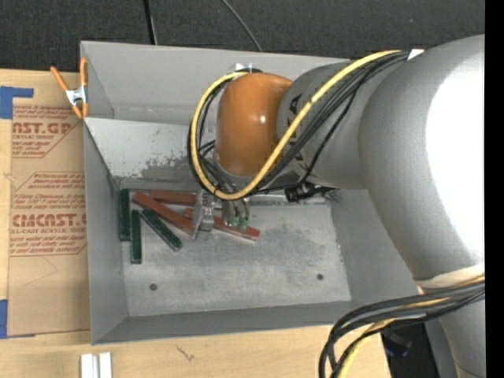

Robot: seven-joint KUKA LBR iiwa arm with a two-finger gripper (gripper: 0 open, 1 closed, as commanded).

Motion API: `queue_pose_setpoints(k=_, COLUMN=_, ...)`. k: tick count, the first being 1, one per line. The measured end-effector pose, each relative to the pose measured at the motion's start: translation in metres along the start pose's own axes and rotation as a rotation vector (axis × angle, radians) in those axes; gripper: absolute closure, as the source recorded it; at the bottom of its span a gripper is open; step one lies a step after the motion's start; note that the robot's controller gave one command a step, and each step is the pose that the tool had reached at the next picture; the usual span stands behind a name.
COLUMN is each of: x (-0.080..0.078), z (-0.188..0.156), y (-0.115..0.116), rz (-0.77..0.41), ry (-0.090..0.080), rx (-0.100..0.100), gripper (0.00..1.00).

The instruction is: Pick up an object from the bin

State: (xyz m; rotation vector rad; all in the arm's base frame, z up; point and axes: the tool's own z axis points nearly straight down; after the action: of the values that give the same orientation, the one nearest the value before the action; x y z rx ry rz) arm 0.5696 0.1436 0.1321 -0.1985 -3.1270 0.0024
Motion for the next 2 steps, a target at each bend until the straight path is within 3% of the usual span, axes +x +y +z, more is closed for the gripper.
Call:
queue_pose_setpoints(k=1, x=0.0142, z=-0.0535, y=-0.0079, rz=0.119, ry=-0.010, rx=-0.003, gripper=0.00)
queue_pose_setpoints(k=2, x=0.0143, z=-0.0534, y=-0.0078, rz=0.118, ry=-0.010, rx=-0.003, gripper=0.00)
